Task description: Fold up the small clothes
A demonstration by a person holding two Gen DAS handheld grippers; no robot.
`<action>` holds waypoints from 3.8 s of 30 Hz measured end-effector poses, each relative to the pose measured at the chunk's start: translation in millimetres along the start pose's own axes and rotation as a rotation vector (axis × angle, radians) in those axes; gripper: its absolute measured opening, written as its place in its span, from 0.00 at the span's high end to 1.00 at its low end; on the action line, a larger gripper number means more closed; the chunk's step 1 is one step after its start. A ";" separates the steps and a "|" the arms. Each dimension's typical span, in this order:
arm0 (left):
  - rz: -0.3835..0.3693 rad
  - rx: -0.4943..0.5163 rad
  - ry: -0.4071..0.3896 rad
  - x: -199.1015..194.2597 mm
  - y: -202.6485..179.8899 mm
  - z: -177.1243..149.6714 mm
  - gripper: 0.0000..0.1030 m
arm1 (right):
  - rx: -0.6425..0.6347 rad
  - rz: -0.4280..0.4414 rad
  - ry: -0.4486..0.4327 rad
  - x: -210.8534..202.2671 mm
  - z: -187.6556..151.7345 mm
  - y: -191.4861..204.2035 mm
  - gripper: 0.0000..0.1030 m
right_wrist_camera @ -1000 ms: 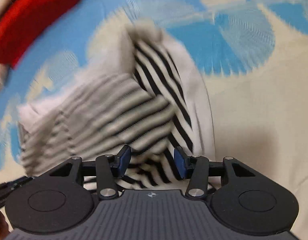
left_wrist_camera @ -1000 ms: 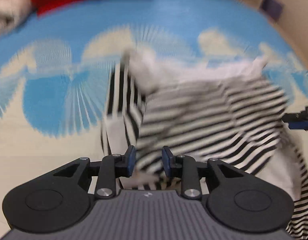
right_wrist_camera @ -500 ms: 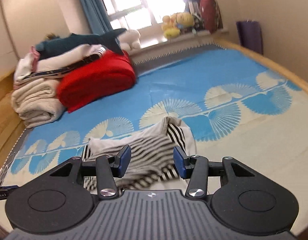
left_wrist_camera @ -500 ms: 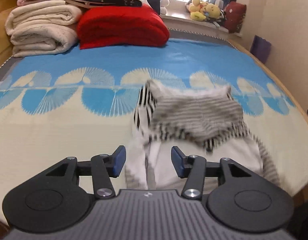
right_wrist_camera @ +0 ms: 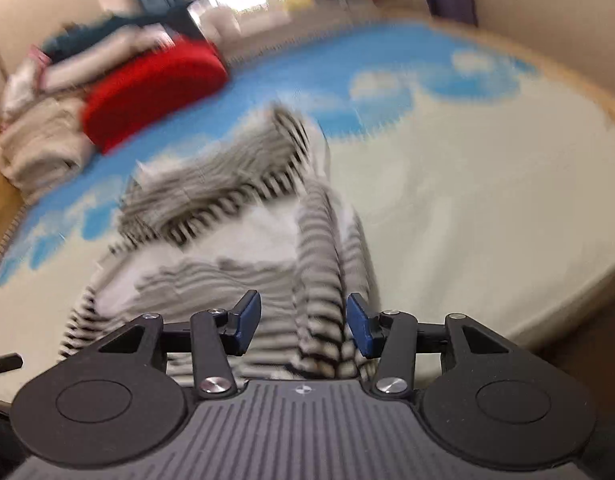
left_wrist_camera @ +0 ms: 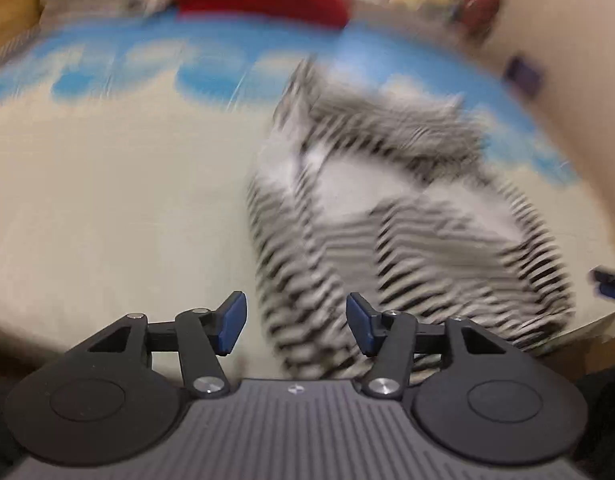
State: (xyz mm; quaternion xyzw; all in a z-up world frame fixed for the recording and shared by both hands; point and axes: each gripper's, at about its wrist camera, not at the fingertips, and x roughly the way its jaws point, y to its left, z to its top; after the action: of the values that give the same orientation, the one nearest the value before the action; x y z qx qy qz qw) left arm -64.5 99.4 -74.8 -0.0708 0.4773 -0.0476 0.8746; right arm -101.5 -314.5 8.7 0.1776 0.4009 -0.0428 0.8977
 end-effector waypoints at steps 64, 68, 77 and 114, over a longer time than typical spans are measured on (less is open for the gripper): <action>-0.213 -0.100 0.034 16.4 57.0 136.5 0.89 | -0.002 0.150 0.020 23.8 110.3 37.6 0.95; -0.213 -0.241 0.078 78.9 79.3 165.8 0.84 | -0.030 0.077 0.061 97.6 136.7 38.4 0.85; -0.200 -0.173 -0.050 63.3 78.2 165.1 0.42 | -0.085 0.055 -0.014 108.6 118.9 32.2 0.64; -0.275 -0.188 0.021 154.8 14.7 215.7 0.57 | -0.016 -0.061 -0.058 202.2 157.6 74.2 0.65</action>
State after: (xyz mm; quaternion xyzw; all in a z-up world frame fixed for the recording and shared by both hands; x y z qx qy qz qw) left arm 200.8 107.4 -90.2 -0.2168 0.4745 -0.1227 0.8443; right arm 162.3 -287.6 -21.9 0.1569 0.3801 -0.0719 0.9087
